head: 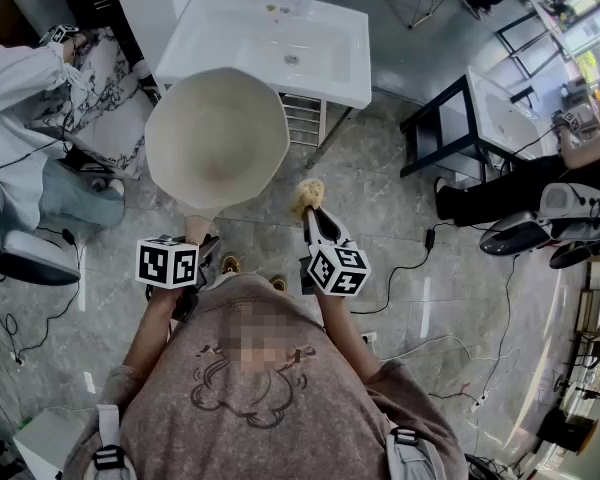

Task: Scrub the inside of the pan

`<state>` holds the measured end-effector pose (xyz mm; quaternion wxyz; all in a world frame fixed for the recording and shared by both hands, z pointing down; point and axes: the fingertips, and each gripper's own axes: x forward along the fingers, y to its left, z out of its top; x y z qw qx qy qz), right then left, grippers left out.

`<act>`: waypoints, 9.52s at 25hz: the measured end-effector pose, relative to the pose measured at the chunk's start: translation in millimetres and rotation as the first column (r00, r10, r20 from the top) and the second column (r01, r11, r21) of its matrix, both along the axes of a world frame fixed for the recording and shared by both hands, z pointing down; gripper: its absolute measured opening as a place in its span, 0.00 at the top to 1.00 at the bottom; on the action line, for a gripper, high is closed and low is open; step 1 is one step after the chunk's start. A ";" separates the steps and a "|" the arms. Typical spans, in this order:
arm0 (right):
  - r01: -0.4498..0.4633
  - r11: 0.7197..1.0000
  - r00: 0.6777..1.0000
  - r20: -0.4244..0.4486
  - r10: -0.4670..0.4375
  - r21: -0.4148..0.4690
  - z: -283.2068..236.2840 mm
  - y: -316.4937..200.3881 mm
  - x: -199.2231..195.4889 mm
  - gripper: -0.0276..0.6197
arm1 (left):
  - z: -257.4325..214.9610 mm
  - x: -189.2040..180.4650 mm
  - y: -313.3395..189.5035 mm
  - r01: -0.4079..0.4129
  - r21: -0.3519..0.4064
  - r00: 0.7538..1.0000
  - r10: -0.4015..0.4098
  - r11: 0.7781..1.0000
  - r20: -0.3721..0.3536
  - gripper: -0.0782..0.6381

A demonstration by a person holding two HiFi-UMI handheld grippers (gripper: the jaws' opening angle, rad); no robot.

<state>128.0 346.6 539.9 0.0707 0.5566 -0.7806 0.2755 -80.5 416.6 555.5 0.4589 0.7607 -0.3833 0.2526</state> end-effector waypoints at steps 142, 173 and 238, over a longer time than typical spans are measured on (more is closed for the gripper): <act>0.471 0.849 0.557 -0.666 -0.496 -0.239 4.2 -542.6 -46.4 0.88 | 6.0 78.9 -355.2 -0.687 -0.161 0.717 0.697 0.708 0.003 0.75; 0.383 0.755 0.319 -0.691 -0.648 -0.532 25.0 -518.6 64.0 0.88 | 5.9 74.0 -366.9 -0.655 -0.179 0.748 0.663 0.735 -0.016 0.75; 0.651 0.584 0.354 -0.486 -0.799 -0.485 28.6 -474.6 -91.5 0.88 | 3.8 86.8 -370.3 -0.665 -0.190 0.738 0.674 0.722 -0.021 0.75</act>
